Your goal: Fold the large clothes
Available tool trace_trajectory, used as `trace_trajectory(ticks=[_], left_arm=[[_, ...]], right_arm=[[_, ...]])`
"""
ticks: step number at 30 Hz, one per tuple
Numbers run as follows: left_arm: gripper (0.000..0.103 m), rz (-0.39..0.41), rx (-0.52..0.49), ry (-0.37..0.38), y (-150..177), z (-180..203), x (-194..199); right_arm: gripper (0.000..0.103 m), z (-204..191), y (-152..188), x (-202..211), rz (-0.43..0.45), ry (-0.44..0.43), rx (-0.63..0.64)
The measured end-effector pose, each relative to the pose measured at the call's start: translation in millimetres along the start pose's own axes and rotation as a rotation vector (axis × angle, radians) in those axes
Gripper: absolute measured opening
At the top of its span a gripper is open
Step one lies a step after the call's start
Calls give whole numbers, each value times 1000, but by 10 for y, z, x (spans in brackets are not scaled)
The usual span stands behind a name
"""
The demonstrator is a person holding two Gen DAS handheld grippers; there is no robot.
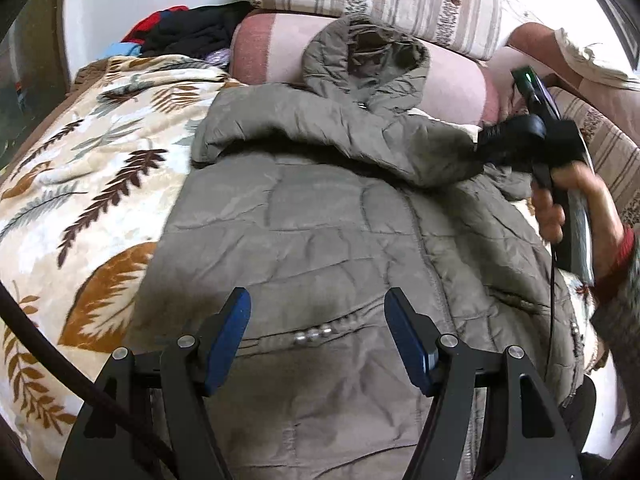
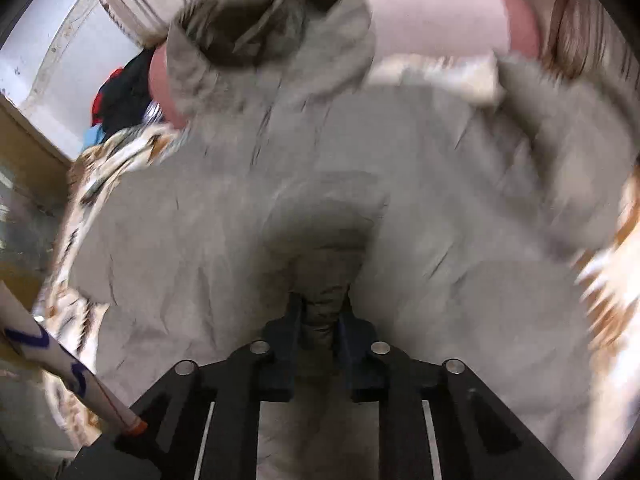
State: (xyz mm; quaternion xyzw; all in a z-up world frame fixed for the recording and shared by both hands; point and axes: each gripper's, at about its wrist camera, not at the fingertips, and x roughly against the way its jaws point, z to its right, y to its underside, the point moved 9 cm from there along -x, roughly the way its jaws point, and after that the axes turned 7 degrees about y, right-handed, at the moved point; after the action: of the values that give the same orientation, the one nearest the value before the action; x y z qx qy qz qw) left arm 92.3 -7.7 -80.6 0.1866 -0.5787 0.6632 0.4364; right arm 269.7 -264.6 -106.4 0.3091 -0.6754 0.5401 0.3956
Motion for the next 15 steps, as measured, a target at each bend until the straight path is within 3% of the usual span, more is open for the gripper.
trace_trajectory(ticks=[5,10,13,15], left_arm=[[68,-10,-40,13,3,128,-89],[68,-51,-36,1,54,148,-202],[68,-50,-49,-14,49,176,-179],[68,-50,-60,-11,45,239,-156]], right_arm=[[13,472,-459,-85,55,184,-14],[14,576,-527,-551,-31,220,-30],[22,589,-422,-669,-40,212,-55],[36,632,-322,-566,-27,197,-86]])
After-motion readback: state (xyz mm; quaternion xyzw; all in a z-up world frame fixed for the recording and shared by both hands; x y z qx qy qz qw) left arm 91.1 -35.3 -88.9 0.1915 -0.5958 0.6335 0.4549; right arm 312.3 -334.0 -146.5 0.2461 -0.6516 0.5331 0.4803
